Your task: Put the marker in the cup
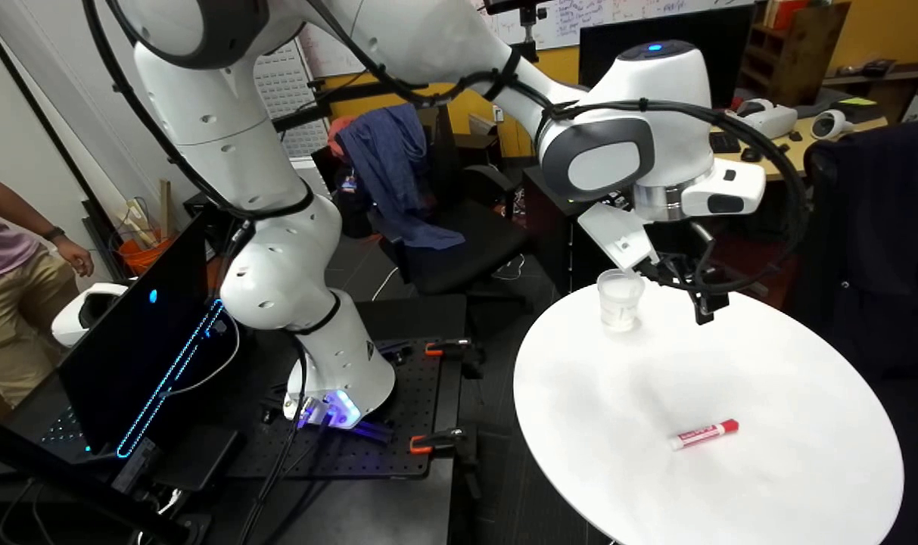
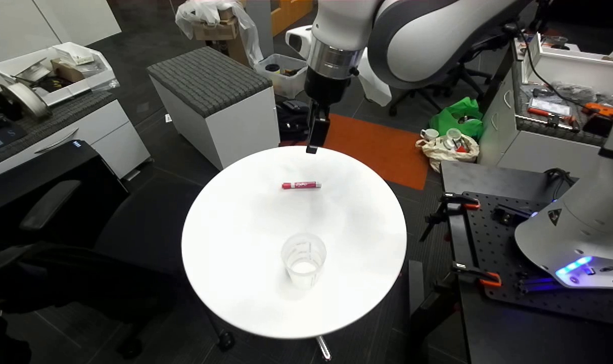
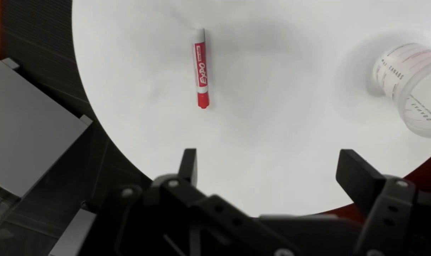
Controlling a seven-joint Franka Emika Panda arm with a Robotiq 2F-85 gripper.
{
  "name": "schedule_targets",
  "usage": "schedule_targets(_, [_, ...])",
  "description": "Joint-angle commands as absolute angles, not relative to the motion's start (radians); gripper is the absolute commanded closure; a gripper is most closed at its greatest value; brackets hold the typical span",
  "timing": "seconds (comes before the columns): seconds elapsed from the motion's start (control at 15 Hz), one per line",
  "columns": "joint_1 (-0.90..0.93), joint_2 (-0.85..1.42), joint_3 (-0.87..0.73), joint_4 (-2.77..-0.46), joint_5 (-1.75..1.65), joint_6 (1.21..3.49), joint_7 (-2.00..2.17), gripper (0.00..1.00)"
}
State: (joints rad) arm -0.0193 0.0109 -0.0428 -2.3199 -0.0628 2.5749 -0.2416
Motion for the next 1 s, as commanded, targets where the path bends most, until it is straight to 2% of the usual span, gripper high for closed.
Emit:
schedule_targets(0.0, [-0.037,0.076,-0.043,-2.284,0.037,2.582,-0.36,0.0])
schedule_targets(0.93, [-0.155,0.348,0.02,-2.119,0.216,2.547,-0.487,0.0])
